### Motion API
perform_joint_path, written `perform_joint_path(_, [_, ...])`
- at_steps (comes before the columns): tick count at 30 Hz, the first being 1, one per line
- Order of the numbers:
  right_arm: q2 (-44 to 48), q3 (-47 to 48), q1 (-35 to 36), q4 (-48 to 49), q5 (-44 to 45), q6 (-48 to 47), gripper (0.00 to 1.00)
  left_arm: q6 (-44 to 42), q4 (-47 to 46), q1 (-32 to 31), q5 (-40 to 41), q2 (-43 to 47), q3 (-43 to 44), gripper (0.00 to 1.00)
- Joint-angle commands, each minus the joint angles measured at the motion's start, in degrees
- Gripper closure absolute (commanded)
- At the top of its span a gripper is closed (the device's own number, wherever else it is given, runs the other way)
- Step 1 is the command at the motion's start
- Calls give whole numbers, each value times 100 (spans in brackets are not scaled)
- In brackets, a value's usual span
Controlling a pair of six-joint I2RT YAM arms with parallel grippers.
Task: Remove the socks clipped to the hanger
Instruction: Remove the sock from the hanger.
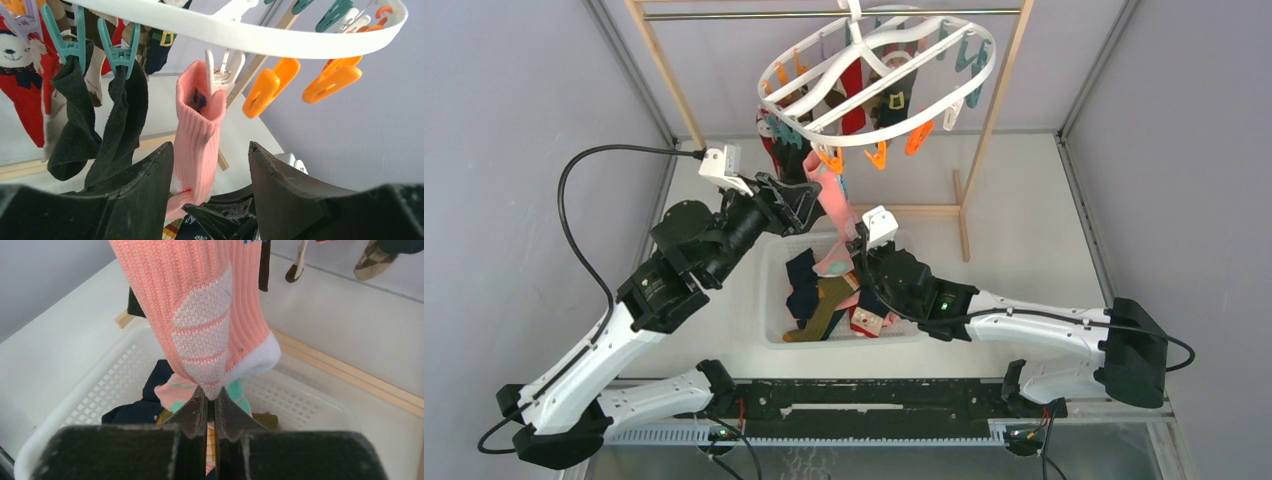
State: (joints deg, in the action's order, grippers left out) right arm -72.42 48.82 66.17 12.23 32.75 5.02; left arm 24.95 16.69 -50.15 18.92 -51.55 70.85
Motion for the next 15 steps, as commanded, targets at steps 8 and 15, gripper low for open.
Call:
perform_joint_path(8, [-113,343,102,122,223,-183,93,-501,-413,-30,140,-327,686,38])
perform_joint_path(15, [-132,355,133,122,223,-168,93,-611,-438,-30,343,-541,796,37])
